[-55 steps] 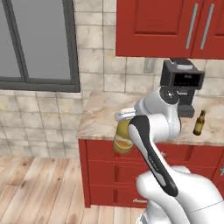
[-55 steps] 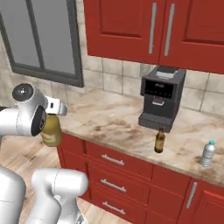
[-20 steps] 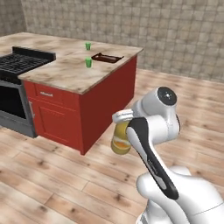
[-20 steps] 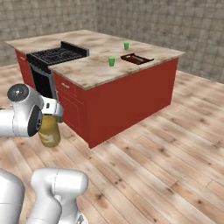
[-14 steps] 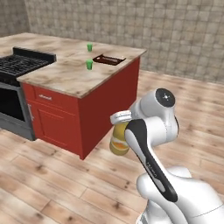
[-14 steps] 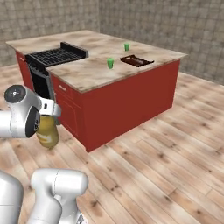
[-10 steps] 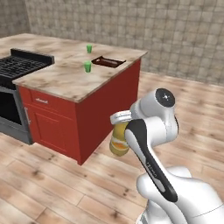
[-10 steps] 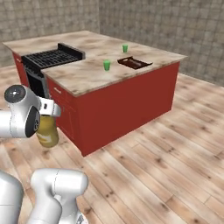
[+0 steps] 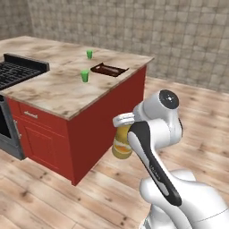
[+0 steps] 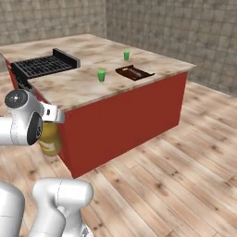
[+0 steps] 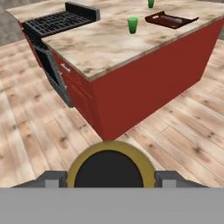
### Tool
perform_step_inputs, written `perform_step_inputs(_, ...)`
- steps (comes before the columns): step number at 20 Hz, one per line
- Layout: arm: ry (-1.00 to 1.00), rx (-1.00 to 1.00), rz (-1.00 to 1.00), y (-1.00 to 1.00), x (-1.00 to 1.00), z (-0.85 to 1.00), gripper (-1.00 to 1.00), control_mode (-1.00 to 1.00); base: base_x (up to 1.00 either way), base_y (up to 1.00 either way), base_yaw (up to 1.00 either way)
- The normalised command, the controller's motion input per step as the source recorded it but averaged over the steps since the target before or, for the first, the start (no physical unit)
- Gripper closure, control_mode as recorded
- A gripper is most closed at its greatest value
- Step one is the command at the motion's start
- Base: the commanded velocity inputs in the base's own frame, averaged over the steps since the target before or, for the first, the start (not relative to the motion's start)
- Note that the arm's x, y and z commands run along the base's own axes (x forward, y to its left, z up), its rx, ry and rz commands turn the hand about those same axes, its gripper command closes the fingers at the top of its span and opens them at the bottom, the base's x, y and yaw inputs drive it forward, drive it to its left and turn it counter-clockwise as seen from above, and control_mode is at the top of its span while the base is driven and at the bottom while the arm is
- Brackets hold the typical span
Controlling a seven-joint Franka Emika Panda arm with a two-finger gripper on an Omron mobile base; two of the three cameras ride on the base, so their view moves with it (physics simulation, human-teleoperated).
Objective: Place the drinks on the dining counter in a tight cluster.
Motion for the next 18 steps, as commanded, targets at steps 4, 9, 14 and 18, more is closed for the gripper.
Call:
perform_step_inputs(4,0.00,0.00,0.00,0.00,0.00,0.00,1.00,1.00,0.80,-0.24,0.12)
perform_step_inputs(9,0.00,0.00,0.00,0.00,0.00,0.00,1.00,1.00,0.79,-0.23,0.14)
perform_step_inputs(14,0.00,0.00,0.00,0.00,0.00,0.00,1.00,1.00,0.75,-0.23,0.17)
perform_step_inputs(18,0.00,0.00,0.00,0.00,0.00,0.00,1.00,1.00,0.72,-0.21,0.23)
